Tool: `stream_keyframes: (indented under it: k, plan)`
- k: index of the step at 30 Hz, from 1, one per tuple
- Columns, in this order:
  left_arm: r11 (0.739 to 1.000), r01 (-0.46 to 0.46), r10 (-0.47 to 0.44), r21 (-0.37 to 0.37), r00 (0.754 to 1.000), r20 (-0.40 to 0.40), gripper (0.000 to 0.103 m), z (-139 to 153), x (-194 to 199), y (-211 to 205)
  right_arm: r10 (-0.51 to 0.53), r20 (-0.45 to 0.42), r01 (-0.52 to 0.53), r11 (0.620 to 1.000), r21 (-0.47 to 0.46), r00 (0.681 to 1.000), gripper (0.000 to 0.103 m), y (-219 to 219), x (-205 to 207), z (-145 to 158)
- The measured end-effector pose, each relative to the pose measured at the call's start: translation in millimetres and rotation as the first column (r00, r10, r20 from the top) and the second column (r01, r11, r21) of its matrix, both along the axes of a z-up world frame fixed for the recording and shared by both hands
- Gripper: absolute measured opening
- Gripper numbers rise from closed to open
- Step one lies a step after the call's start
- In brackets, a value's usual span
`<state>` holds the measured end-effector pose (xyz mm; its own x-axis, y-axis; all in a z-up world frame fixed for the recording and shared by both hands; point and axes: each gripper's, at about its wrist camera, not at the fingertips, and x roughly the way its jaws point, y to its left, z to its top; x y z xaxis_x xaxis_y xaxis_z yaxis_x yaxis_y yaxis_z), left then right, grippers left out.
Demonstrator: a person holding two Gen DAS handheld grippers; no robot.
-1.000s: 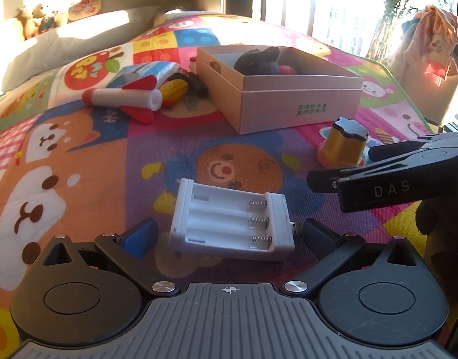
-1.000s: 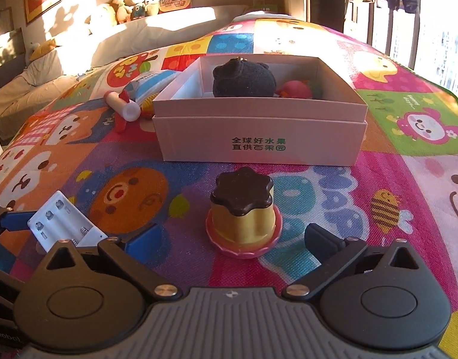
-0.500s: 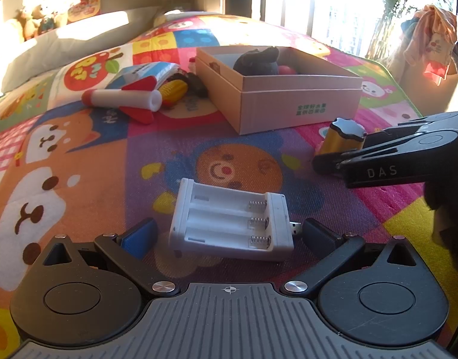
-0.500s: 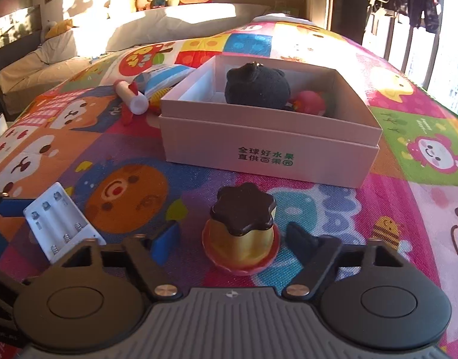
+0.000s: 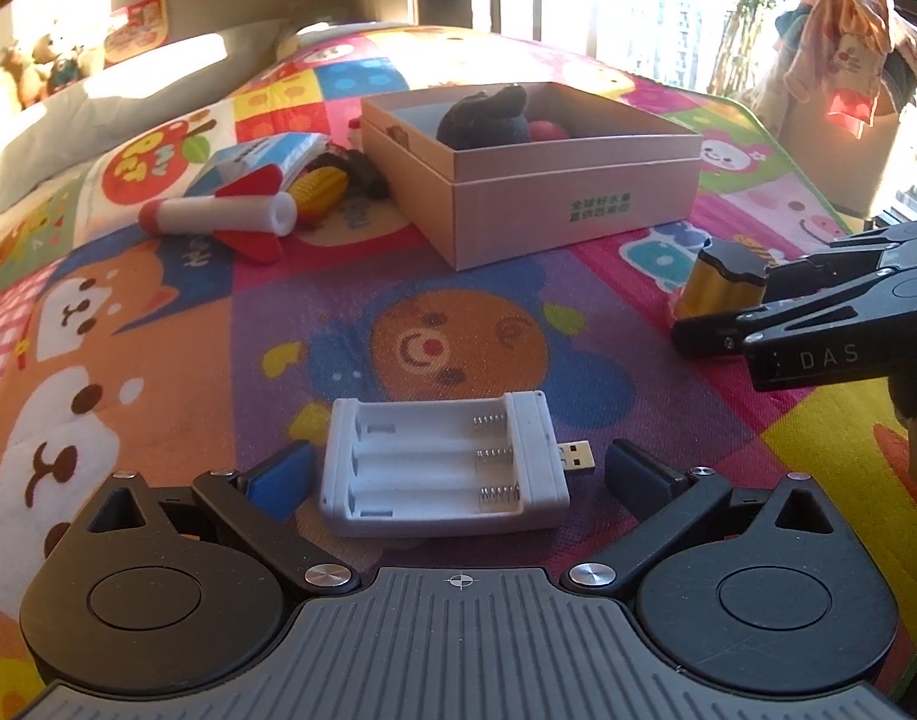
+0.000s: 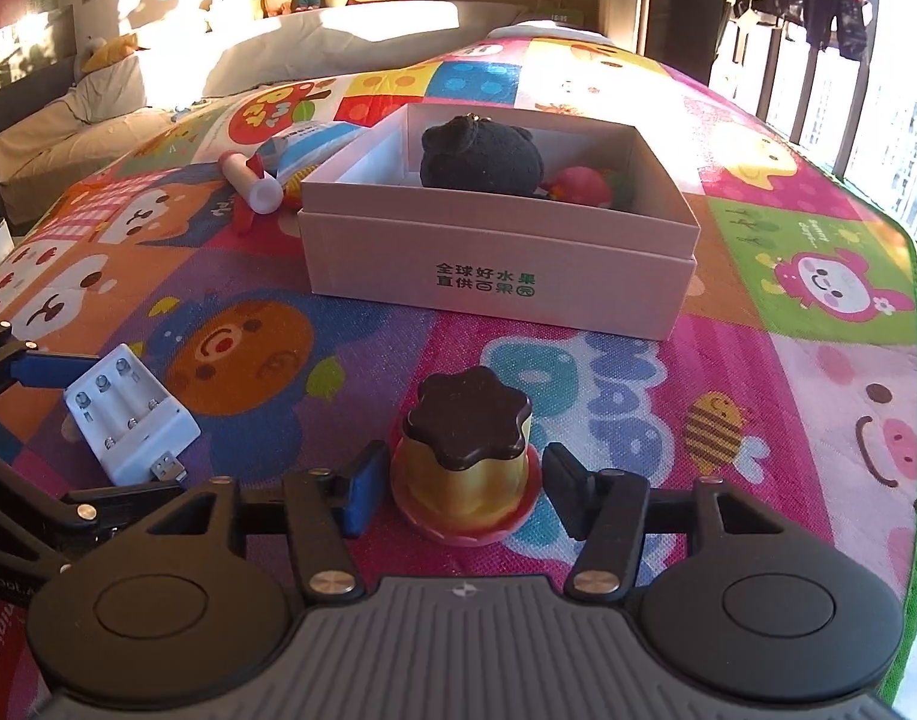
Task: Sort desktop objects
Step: 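Hold the charger in the left tool while the right tool closes around the yellow pudding toy, then drop the pudding toy and charger into the pink box with both tools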
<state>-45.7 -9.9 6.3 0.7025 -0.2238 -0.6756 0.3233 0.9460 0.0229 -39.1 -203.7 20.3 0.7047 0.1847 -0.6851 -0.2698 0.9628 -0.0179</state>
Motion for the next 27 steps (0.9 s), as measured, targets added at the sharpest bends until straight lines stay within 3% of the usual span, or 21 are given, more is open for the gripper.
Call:
stream_keyframes:
  k: [3, 5, 8, 17, 21, 27]
  plan:
    - [1.000, -0.007, 0.007, -0.001, 1.000, 0.001, 0.103, 0.2, 0.8, -0.5, -0.005, 0.003, 0.005, 1.000, 0.003, 1.000, 0.066, 0.1, 1.3, -1.4]
    - [1.000, -0.004, 0.004, -0.005, 1.000, 0.009, 0.095, 1.1, -0.7, -0.3, 0.001, 0.002, -0.001, 1.000, 0.001, 1.000, 0.066, 1.8, 2.8, -1.2]
    - [1.000, -0.006, 0.006, 0.002, 1.000, 0.014, 0.094, 2.7, -1.9, -1.6, 0.019, -0.012, -0.019, 1.000, 0.006, 1.000, 0.056, 3.3, 3.5, 0.7]
    - [0.998, 0.044, -0.043, -0.039, 0.998, 0.049, 0.094, 25.5, -16.2, -3.5, 0.034, -0.010, -0.034, 0.999, 0.009, 0.999, 0.056, -6.3, -15.4, 17.6]
    - [0.992, 0.083, -0.067, -0.096, 0.985, 0.158, 0.094, 66.8, -8.5, -5.7, 0.028, 0.060, -0.029, 0.999, 0.014, 0.998, 0.056, -21.9, -29.0, 48.5]
    - [0.985, 0.142, -0.100, -0.097, 0.931, 0.352, 0.094, 120.0, 15.7, -25.8, -0.026, 0.270, 0.015, 0.999, 0.043, 0.963, 0.056, -52.2, -39.8, 123.6]
